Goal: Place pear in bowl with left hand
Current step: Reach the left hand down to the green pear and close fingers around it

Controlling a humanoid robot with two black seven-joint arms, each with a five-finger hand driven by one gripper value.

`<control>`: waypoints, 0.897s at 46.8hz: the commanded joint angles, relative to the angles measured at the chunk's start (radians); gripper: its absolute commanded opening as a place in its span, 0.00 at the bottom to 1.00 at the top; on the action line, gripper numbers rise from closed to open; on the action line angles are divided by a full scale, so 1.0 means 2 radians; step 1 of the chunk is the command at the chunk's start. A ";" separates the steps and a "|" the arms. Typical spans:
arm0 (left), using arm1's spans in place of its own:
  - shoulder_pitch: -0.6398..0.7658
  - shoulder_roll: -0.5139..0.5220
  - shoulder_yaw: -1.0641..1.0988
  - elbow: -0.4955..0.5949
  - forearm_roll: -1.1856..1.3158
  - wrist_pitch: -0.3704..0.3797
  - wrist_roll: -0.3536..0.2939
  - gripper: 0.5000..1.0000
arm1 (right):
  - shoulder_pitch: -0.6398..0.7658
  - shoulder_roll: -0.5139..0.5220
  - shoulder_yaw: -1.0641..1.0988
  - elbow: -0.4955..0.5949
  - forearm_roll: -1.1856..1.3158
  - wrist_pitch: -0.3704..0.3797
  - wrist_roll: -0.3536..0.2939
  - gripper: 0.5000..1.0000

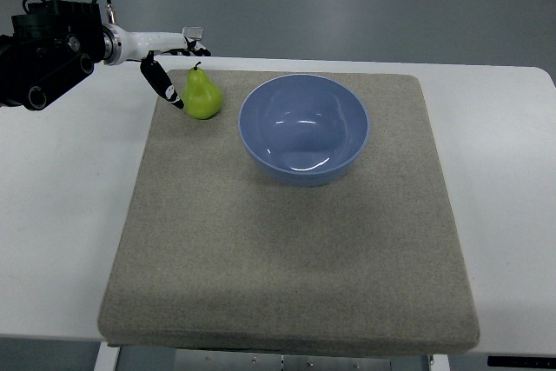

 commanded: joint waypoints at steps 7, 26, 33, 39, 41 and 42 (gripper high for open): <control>0.010 -0.006 0.000 0.000 0.000 0.000 0.000 0.99 | 0.000 0.000 0.000 0.000 0.000 0.000 0.001 0.85; 0.030 -0.021 0.001 0.000 0.003 0.048 -0.001 0.98 | 0.000 0.000 0.000 0.000 0.000 0.000 0.000 0.85; 0.032 -0.025 0.001 0.000 0.006 0.048 -0.001 0.86 | 0.000 0.000 0.000 0.000 0.000 0.000 0.000 0.85; 0.032 -0.025 0.002 0.000 0.006 0.048 -0.001 0.64 | 0.000 0.000 0.000 0.000 0.000 0.000 0.000 0.85; 0.033 -0.025 0.001 0.000 0.006 0.049 -0.001 0.56 | 0.000 0.000 0.000 0.000 0.000 0.000 0.000 0.85; 0.032 -0.025 0.001 0.000 0.006 0.049 -0.001 0.51 | 0.000 0.000 0.000 0.000 0.000 0.000 0.000 0.85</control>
